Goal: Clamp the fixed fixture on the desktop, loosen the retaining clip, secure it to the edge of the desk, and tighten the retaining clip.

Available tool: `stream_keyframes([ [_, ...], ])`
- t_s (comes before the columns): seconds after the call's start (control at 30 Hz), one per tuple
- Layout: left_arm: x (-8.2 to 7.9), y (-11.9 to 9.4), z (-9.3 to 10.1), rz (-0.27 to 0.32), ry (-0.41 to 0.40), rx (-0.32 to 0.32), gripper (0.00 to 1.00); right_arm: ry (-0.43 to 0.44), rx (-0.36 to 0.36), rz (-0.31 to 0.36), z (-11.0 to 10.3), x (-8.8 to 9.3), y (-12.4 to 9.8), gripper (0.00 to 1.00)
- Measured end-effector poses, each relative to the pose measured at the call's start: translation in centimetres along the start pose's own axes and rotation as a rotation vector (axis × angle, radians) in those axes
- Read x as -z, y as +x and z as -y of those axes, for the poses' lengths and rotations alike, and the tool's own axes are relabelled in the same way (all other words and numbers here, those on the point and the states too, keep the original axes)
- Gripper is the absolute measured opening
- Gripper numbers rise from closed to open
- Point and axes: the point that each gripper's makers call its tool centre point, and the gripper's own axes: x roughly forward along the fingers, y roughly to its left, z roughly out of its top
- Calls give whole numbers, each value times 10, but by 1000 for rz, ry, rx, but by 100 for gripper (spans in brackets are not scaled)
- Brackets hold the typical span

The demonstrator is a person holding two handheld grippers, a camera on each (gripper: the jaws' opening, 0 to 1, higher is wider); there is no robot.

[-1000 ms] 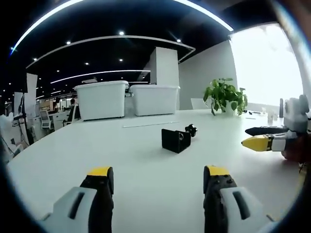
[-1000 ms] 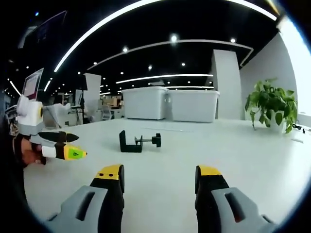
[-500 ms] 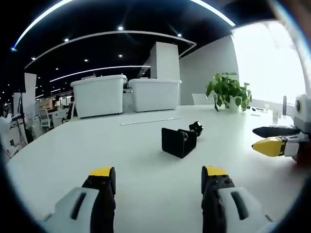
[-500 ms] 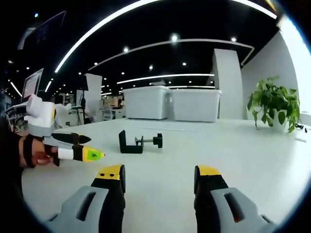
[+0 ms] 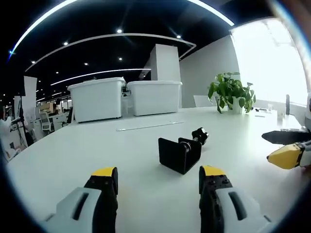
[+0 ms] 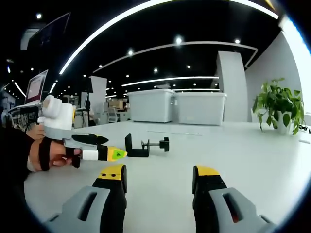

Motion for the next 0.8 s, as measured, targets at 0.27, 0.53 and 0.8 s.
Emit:
stream_keyframes([
  [0.27,-2,28,-5,0,13,-9,65,-44,-18,4,-6,0,7,53],
  [0.53,0,25,-5,2,25,-19,61,-49,-14,15,-6,-2,5,51],
  [0.8,-1,25,-15,7,-4,-61,60,-42,-14,18,-3,1,8,51],
])
